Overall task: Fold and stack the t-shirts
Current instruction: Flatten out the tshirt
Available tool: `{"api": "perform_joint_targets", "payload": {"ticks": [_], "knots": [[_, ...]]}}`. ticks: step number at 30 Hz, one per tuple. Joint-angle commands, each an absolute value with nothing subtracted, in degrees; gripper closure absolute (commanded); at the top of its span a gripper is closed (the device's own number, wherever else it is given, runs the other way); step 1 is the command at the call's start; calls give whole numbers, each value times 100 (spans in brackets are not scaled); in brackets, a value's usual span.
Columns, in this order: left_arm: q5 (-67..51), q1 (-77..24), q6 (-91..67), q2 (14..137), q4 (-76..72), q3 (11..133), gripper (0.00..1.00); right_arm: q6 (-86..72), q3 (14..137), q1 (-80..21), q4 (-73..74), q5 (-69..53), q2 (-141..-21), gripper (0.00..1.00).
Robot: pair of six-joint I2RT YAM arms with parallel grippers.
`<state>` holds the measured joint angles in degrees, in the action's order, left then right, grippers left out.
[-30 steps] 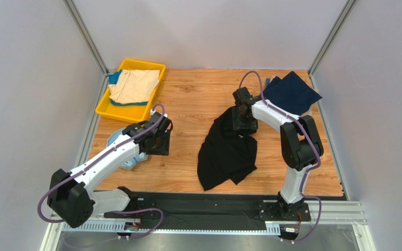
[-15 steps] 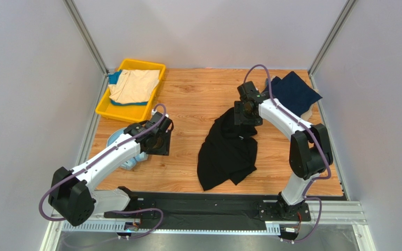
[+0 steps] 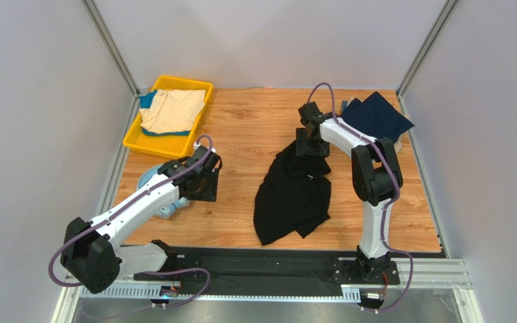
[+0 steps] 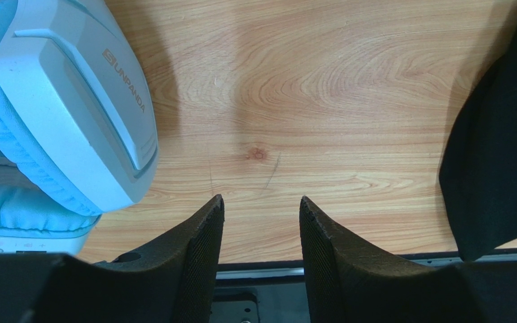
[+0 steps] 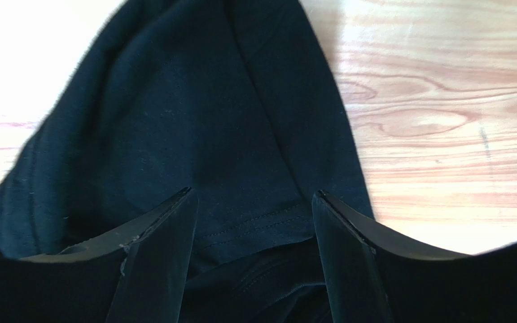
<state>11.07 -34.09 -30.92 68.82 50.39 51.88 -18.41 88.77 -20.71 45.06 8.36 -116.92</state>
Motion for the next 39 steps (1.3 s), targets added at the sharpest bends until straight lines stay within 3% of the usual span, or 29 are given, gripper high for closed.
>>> {"api": "perform_joint_targets", "payload": {"ticks": [1, 3, 6, 7, 9, 10, 11, 33, 35, 37, 39], "knots": [[1169, -3401, -3067, 6741, 5036, 5159, 48, -1837, 8842, -2065, 4447, 817, -11593, 32], [1151, -3401, -3059, 6785, 5027, 5177, 48, -1828, 8745, -2057, 4439, 800, -11593, 32], [1090, -3401, -3059, 6873, 4983, 5212, 48, -1811, 8701, -2039, 4447, 686, -11637, 46], [1081, -3401, -3059, 6890, 4975, 5221, 48, -1819, 8701, -2022, 4447, 668, -11680, 64], [1046, -3401, -3059, 6917, 4966, 5238, 48, -1828, 8640, -2030, 4421, 624, -11646, 81], [1046, -3401, -3059, 6926, 4957, 5230, 48, -1828, 8614, -2030, 4360, 589, -11585, 95], [1046, -3401, -3059, 6926, 4948, 5229, 48, -1846, 8587, -2030, 4333, 571, -11540, 100], [976, -3401, -3076, 6952, 4852, 5142, 49, -1811, 8499, -2030, 3964, 117, -10301, 100], [976, -3401, -3085, 6943, 4852, 5124, 49, -1784, 8525, -2030, 4043, -200, -10406, 86], [967, -3401, -3085, 6943, 4852, 5115, 49, -1749, 8499, -2030, 4052, -544, -10468, 57], [976, -3401, -3085, 6952, 4843, 5107, 49, -1749, 8464, -2065, 4052, -737, -10503, 57]]}}
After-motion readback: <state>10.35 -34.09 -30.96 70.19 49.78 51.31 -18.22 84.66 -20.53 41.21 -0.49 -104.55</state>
